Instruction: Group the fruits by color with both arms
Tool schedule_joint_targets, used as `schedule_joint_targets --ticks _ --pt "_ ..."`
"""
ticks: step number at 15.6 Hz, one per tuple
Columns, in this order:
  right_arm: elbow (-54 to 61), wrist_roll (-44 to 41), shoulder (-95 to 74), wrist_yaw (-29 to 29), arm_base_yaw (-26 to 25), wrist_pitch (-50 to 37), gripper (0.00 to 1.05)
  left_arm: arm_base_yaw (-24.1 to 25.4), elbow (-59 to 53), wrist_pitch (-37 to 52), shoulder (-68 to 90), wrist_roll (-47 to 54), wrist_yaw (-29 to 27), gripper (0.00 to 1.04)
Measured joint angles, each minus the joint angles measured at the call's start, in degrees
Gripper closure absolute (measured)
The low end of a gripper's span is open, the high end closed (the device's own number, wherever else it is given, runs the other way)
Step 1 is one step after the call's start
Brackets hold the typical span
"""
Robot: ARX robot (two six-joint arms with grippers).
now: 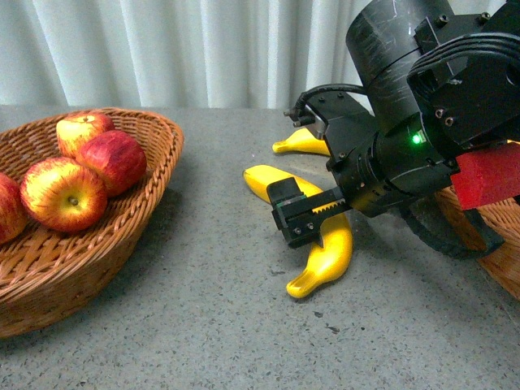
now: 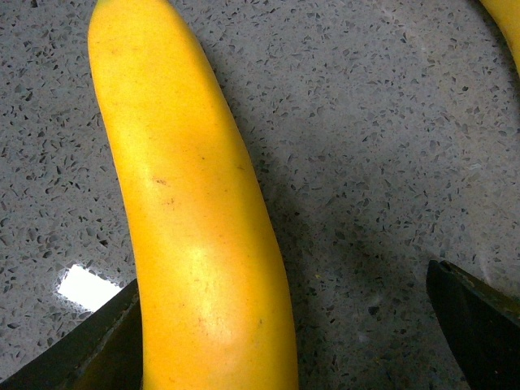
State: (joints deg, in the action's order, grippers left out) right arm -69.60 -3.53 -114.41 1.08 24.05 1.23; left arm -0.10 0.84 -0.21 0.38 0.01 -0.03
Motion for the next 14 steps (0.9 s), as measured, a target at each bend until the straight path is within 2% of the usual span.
schedule_joint_targets --ticks 1,5,6,9,10,11,12,14 --pt "0.1 -0.3 0.0 -0.5 0.0 -0.2 0.14 0.0 0.0 0.0 0.0 0.0 0.0 0.07" --pt "1.4 -0.4 1.1 -2.5 -0.1 -1.5 0.63 0.0 0.0 0.0 0.0 0.0 0.0 0.07" --pt "1.7 0.5 2.2 -3.8 -0.7 -1.8 0.69 0.0 0.0 0.0 0.0 0.0 0.0 0.07" --pt "2.3 6.3 9.2 -11.8 -5.4 -6.4 0.7 0.0 0.0 0.0 0.0 0.0 0.0 0.07" --pt "2.3 8.7 14.4 -16.2 -9.6 -7.8 0.7 0.0 0.0 0.0 0.0 0.0 0.0 0.07" --pt "2.3 8.5 17.0 -17.4 -13.7 -8.6 0.7 0.0 0.0 0.0 0.0 0.0 0.0 0.07" --pt "2.6 5.6 17.7 -16.8 -20.4 -8.0 0.7 0.0 0.0 0.0 0.0 0.0 0.0 0.07" --pt "5.7 -1.6 16.5 -15.1 -28.8 -5.6 0.7 0.0 0.0 0.0 0.0 0.0 0.0 0.07"
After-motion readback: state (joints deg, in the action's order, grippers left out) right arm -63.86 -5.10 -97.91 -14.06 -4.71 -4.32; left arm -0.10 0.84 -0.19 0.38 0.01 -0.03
